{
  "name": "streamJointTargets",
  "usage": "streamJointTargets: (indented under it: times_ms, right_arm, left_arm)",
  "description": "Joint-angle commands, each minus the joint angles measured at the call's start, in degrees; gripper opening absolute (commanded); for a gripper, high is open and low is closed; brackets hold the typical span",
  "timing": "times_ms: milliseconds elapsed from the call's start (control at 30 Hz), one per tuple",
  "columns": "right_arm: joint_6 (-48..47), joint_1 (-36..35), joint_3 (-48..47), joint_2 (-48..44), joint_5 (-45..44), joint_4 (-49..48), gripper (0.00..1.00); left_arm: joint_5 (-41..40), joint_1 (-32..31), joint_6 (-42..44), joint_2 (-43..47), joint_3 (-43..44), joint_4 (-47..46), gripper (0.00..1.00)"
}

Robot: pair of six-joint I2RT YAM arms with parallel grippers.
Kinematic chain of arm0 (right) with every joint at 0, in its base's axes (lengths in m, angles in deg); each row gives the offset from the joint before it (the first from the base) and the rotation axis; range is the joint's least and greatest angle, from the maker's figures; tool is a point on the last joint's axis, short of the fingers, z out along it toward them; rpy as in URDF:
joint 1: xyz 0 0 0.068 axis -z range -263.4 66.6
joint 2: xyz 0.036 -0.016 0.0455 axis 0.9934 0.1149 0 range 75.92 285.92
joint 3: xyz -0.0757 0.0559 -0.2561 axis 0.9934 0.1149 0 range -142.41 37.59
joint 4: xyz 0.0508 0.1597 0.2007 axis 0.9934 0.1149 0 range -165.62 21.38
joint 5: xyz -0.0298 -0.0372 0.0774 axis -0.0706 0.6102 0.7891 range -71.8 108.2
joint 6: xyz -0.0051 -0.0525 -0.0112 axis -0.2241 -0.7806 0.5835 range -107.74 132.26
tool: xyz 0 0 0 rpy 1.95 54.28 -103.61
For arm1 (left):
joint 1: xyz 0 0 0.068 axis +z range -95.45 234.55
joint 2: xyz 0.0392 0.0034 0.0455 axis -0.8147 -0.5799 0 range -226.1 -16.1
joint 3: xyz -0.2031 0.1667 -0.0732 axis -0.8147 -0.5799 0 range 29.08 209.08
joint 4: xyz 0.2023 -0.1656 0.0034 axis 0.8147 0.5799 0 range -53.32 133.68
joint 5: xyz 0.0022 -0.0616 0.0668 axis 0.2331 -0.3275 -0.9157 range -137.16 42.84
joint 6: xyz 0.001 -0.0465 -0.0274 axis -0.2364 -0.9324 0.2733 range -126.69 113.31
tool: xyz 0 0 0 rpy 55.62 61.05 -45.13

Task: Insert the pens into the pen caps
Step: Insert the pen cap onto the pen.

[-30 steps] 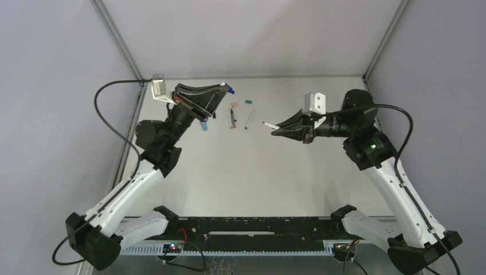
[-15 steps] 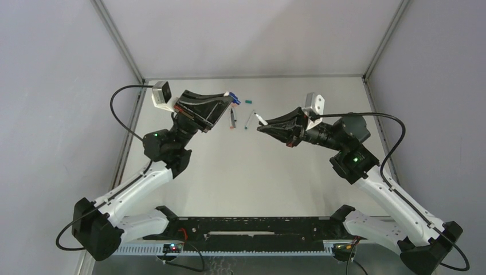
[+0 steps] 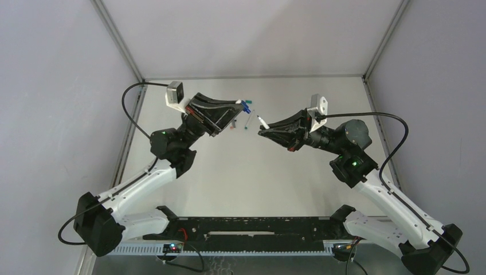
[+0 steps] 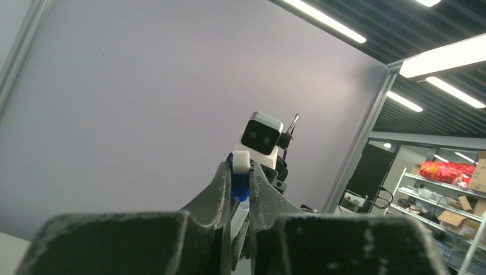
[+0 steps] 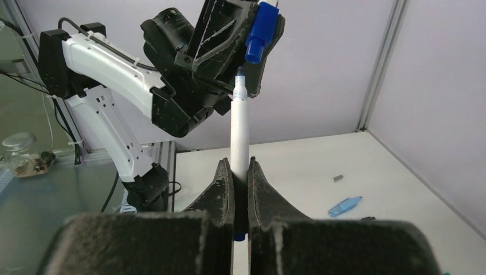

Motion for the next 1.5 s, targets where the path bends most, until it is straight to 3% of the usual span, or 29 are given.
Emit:
streamJointTargets:
  times_ms: [0,1467]
  right_arm:
    - [3.0,-0.3,0.1,-0.9,-1.9,-2.6,0.00]
    - [3.9,-2.6,0.4,-0.9,-3.5,2.8,0.00]
  left_arm:
    - [2.0,-1.1,0.6,-0.1,1.0,-0.8,0.01]
    - [2.3,-2.3,2.7,-0.6,1.7,0.0,0.01]
